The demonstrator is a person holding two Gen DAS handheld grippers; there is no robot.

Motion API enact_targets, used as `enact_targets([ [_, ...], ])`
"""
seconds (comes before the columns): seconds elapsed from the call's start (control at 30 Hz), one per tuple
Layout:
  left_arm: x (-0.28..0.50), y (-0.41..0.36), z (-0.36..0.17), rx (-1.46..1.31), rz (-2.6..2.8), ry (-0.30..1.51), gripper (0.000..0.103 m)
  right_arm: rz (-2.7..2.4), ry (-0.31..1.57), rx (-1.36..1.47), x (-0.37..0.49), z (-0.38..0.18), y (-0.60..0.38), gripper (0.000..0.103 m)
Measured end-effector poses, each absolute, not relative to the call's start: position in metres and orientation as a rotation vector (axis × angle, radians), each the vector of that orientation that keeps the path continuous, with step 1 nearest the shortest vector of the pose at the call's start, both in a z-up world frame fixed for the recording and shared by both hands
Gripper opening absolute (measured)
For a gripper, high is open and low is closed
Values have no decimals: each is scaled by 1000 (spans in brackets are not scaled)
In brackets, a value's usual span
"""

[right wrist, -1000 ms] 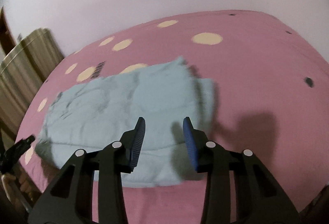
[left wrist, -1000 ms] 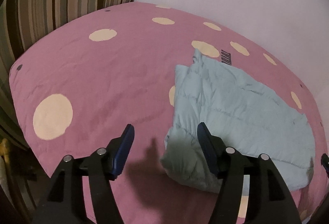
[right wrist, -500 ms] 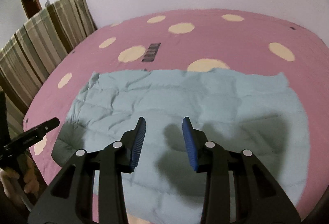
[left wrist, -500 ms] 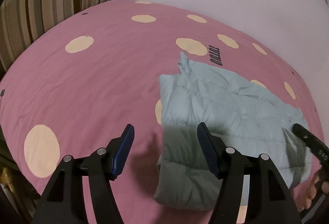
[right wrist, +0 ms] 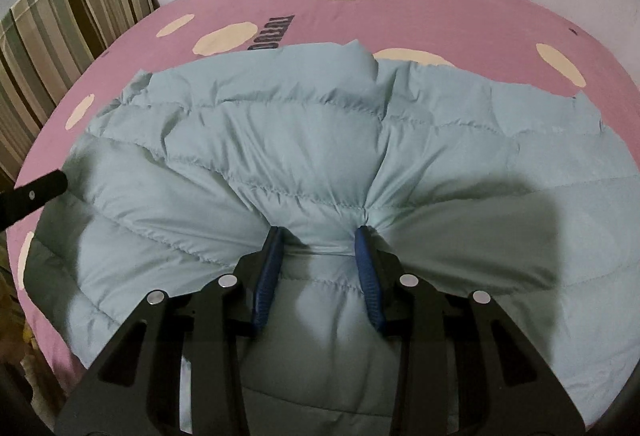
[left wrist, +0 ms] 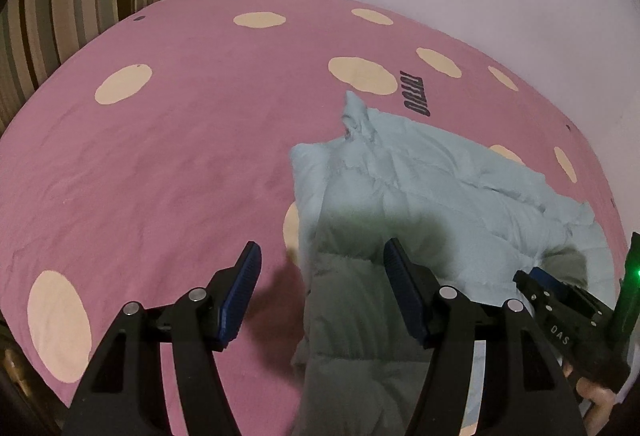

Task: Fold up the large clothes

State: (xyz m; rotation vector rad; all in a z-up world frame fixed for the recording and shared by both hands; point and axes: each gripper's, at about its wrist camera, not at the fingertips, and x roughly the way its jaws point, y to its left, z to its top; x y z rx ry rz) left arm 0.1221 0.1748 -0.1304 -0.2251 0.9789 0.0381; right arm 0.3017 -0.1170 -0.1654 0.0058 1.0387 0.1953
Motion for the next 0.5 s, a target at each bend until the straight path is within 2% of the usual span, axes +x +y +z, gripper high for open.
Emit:
enact_targets([
  [0.5,138,165,-133,-186,12,1007,63,191,1034,4,303,-167,-114,37],
])
